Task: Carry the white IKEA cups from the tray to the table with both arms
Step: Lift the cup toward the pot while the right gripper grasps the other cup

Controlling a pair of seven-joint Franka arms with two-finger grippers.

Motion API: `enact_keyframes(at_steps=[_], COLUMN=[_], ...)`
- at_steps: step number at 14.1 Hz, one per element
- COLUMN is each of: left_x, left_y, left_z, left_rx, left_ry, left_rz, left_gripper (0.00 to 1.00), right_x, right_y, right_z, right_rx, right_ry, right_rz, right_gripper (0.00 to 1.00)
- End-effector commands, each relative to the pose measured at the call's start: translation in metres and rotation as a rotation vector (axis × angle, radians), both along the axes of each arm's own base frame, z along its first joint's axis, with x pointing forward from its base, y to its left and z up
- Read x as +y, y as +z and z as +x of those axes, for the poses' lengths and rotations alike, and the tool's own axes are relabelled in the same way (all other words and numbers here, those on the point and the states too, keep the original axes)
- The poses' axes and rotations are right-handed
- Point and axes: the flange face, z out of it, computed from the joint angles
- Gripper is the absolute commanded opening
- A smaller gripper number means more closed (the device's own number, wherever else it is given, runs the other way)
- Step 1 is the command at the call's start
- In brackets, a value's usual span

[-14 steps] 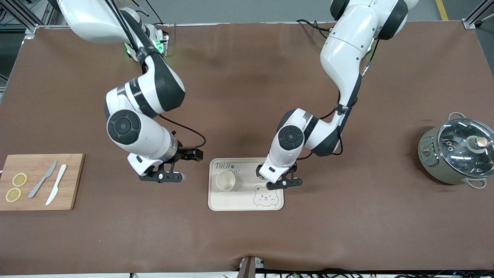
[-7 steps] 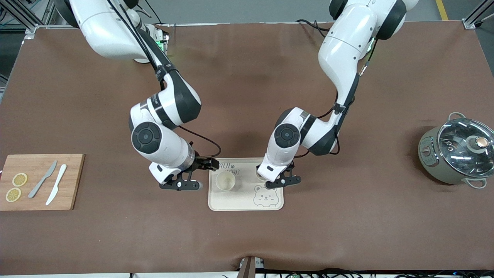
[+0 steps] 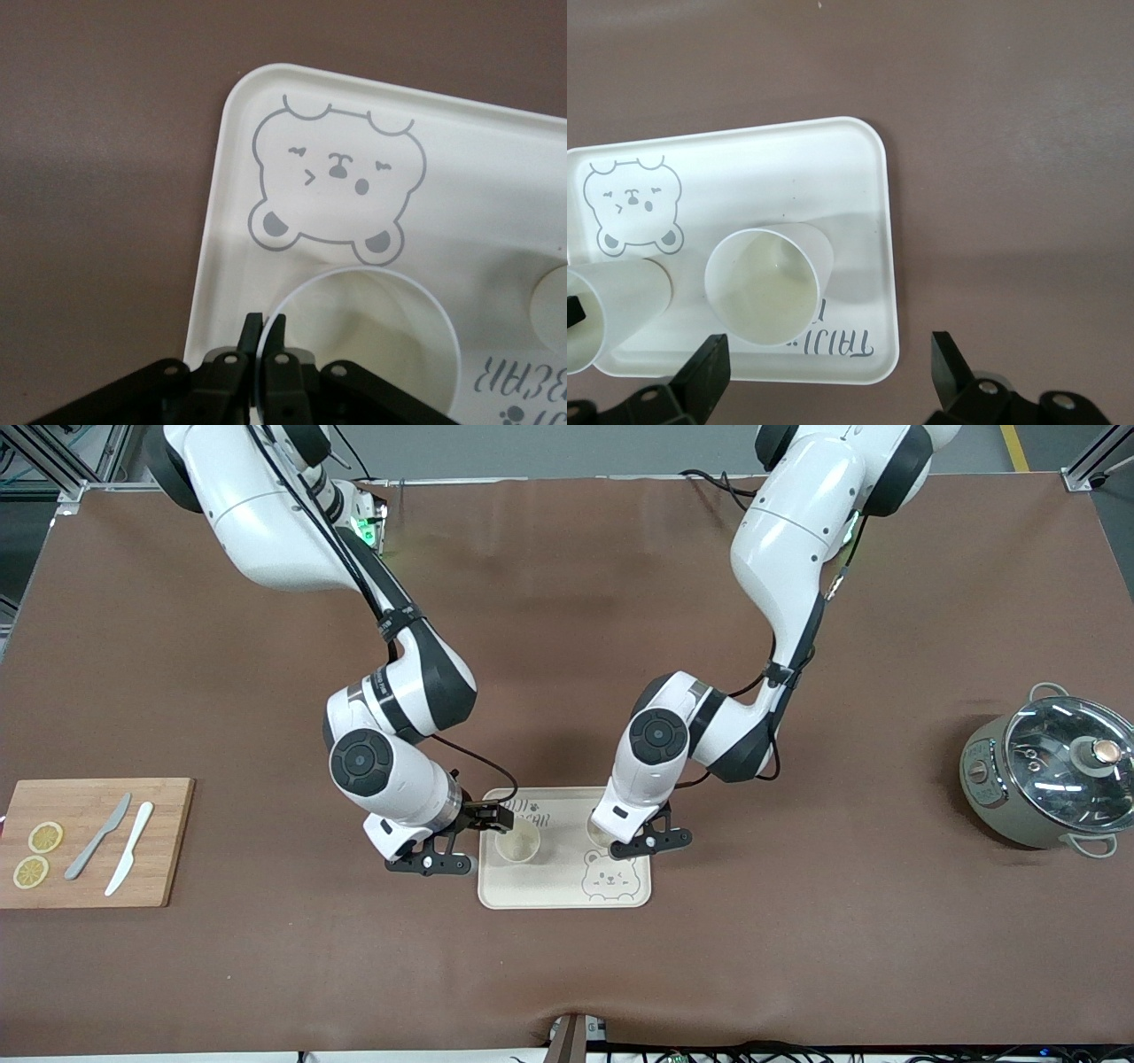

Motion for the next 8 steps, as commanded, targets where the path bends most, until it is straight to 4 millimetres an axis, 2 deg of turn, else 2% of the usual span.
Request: enact_keyframes(at_steps=[1,2,3,5,7,8], left_x=[0.014,0.024,0.043,0.075,0.112,0.133], left_y=[0.060,0.101,0.140,0.200,0.236,0.245], left_z=[-0.003,-0.007,-0.006,-0.020,-0.044,-0.061], left_rx=[0.053,0.076,0.088,0.084,0.081,0.093], left_ry=[0.015,-0.009,-0.019,-0.005,-0.047,-0.075], left_rz=[0.073,0.090,0.091,0.073,0.069,0.075], left_gripper=[0.00,0.00,0.00,0.00,0.00,0.00], right_x=[0.011,0.015,0.014,0.013,0.017,0.018], right_y=[-0.011,-0.014,-0.018,-0.026,-0.036,-0.040], right_z=[0.004,0.002,0.003,0.003,0.002,0.002], right_rx=[-0.014,-0.016,-0.019,-0.015,-0.024,-0.029], right_ry=[-0.040,-0.036,-0.038,-0.039,-0.029,-0.025], right_rz=[0.005,0.002,-0.001,-0.004,-0.013,-0.022], right_gripper=[1.00,1.00,1.00,1.00,1.00,1.00])
